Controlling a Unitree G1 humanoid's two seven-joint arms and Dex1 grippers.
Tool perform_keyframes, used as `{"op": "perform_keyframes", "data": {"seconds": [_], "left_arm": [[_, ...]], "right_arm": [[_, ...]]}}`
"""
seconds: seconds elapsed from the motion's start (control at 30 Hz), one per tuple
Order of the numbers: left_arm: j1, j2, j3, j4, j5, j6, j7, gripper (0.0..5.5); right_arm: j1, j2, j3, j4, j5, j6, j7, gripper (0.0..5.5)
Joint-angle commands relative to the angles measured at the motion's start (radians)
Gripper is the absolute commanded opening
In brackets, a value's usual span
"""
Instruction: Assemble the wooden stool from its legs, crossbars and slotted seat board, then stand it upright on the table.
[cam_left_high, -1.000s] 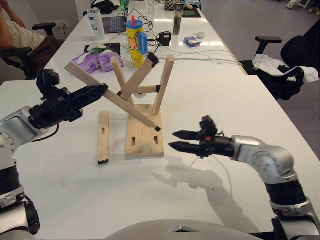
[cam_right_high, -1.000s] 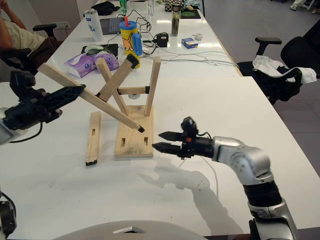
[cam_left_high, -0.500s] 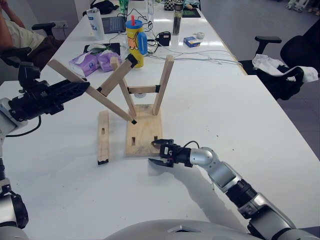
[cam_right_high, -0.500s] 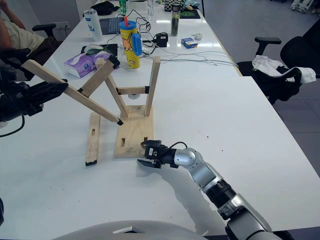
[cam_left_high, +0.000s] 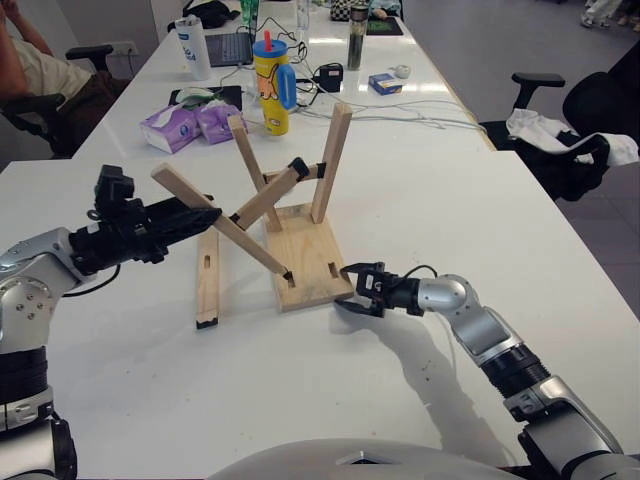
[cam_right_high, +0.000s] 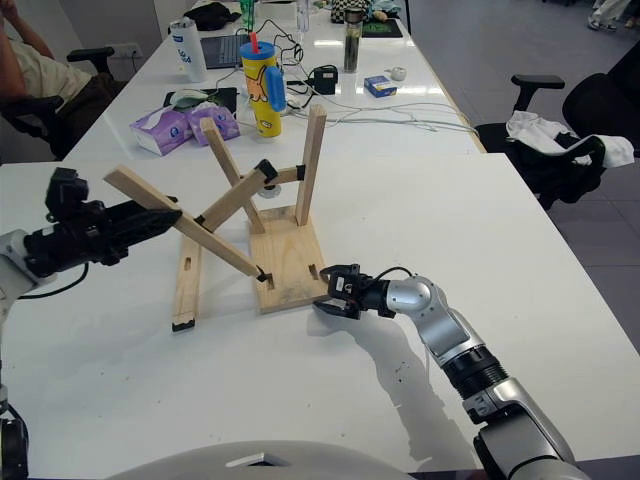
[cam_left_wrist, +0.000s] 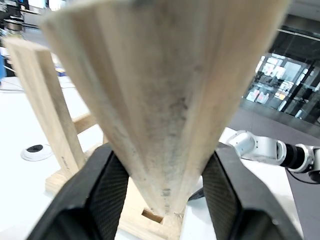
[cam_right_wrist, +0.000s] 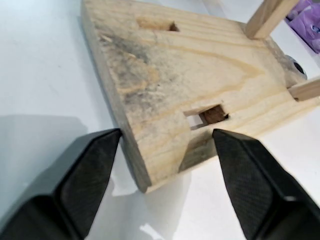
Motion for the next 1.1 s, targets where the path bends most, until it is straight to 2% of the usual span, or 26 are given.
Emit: {"op": "perform_keyframes", "data": {"seconds": [0.03,0.27,0.6,1.1], "left_arm": [[-0.048,-0.018,-0.076,-0.005,0.060,-0.043,-0.025,2.06],[-0.146,-0.005,-0.224,0.096,0.213,-0.134,-0.129,2.06],[-0.241,0.074,-0.259,0.172,0.308,-0.166,-0.244,2.06],[-0.288,0.083,-0.471,0.259,0.512,-0.329,-0.380,2.06]], "right_arm": [[0.042,0.008,-0.025,-0.049,0.075,0.095,0.060,3.42],[0.064,0.026,-0.005,-0.074,0.081,0.156,0.070,3.42],[0.080,0.044,0.029,-0.096,0.065,0.203,0.069,3.42],[0.060,0.050,0.048,-0.088,0.042,0.217,0.072,3.42]]}}
